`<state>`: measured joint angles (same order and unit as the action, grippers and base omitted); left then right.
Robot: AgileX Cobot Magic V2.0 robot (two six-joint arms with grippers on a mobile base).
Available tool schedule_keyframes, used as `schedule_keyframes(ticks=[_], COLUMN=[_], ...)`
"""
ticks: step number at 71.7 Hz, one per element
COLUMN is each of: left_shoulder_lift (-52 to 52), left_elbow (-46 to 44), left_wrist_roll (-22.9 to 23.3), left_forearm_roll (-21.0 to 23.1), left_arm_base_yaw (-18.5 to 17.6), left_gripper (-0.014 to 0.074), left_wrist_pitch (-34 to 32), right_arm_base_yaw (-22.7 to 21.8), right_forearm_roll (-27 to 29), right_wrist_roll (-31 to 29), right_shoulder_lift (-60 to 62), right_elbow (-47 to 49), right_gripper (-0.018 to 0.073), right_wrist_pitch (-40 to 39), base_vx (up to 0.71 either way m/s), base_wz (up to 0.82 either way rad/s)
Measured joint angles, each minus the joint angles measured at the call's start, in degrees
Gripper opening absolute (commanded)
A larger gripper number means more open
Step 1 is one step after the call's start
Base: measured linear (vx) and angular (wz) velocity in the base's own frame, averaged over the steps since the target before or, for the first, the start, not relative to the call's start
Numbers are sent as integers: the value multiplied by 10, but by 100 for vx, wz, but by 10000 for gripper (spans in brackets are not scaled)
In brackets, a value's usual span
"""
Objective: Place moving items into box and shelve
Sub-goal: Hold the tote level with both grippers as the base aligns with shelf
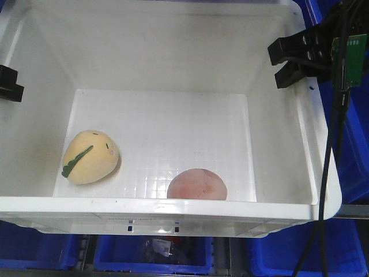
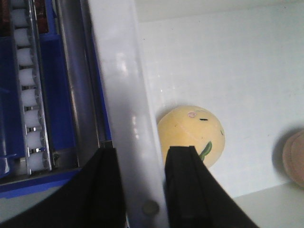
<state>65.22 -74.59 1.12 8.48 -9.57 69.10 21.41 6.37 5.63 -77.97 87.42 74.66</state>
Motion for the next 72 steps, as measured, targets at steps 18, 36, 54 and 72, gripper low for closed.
schedule_keyframes(ticks=[18, 36, 54, 72], left_shoulder_lift=[0, 0, 0, 0], left_elbow=[0, 0, 0, 0], left_wrist_roll=[0, 0, 0, 0], left_forearm_roll=[0, 0, 0, 0], left_arm_base_yaw=[0, 0, 0, 0], left_gripper=[-17, -17, -17, -17], left_wrist_pitch=[0, 0, 0, 0], right_arm_base_yaw=[0, 0, 0, 0], right_forearm_roll=[-1, 0, -1, -1], right_wrist_roll=[0, 0, 0, 0], right_shoulder_lift=[0, 0, 0, 0], right_elbow=[0, 0, 0, 0], right_gripper=[-12, -12, -12, -12], right_wrist_pitch=[0, 0, 0, 0], base_vx=[3, 0, 0, 0], base_wz=[-11, -1, 0, 0])
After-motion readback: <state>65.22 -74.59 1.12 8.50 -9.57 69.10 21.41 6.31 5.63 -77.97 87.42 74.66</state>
